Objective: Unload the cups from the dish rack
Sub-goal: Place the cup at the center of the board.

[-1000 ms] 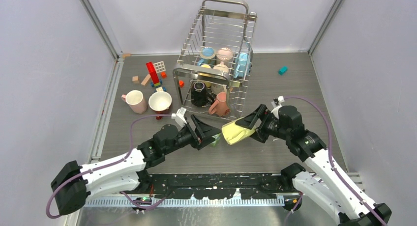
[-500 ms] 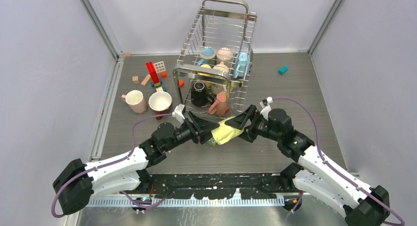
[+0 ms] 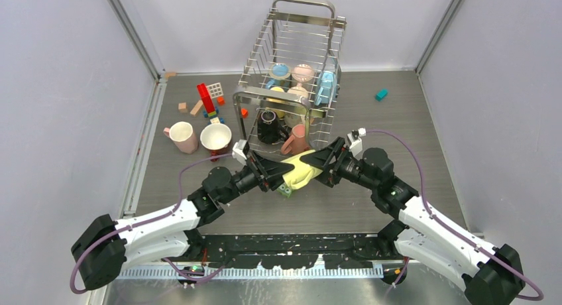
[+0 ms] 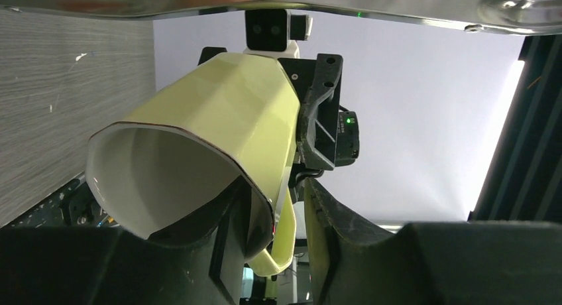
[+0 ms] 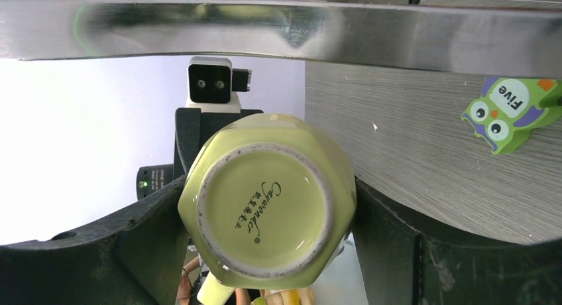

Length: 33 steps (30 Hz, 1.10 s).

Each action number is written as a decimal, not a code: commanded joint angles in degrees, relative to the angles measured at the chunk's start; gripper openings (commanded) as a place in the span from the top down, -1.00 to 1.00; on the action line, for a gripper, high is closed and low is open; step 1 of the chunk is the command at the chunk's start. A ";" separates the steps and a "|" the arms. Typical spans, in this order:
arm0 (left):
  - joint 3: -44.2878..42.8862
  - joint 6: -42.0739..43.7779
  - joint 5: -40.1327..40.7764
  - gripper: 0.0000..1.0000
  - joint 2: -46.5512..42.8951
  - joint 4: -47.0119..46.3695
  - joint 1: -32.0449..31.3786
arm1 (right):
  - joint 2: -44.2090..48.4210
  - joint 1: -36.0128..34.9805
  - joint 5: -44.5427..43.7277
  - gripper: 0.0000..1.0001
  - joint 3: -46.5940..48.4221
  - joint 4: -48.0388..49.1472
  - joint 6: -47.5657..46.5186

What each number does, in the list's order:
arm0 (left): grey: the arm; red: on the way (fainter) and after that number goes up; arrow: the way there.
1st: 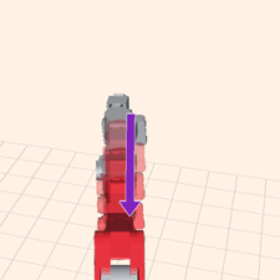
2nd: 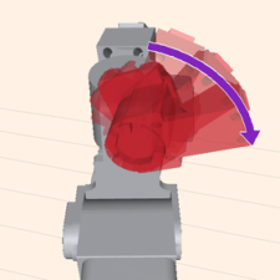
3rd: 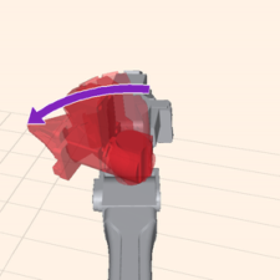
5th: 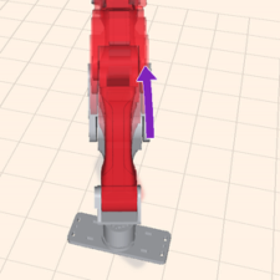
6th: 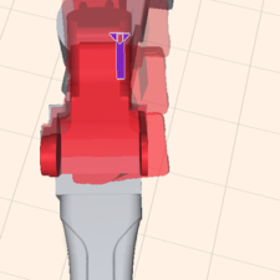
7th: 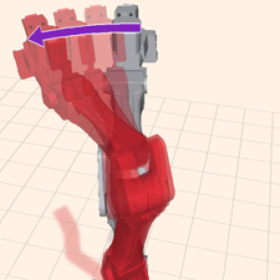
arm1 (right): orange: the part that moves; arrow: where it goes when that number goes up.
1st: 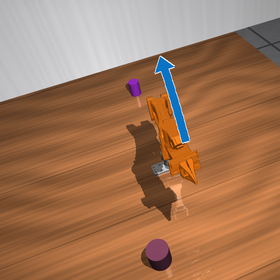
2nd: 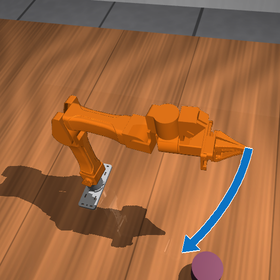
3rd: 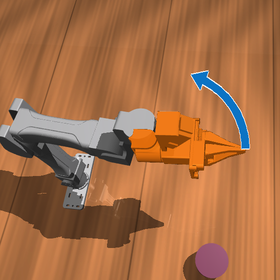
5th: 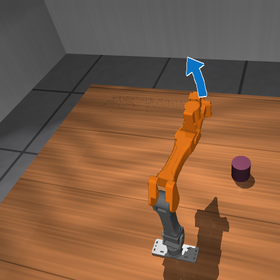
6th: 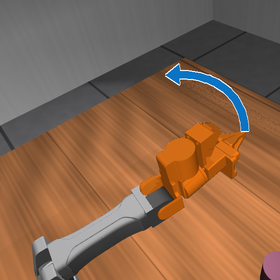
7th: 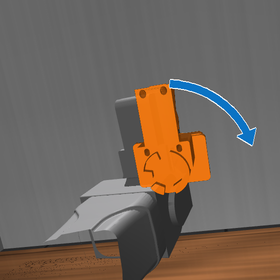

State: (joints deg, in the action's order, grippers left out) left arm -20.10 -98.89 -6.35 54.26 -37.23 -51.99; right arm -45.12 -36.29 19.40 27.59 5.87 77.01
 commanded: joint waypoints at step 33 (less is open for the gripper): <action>-11.82 18.44 5.60 1.00 -23.96 50.70 1.08 | 9.97 -3.47 -10.10 -1.00 10.22 -22.02 -5.65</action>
State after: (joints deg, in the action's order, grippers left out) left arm -24.80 -88.86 -4.08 35.22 -7.90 -51.72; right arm -38.11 -39.97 15.79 32.86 -7.46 74.85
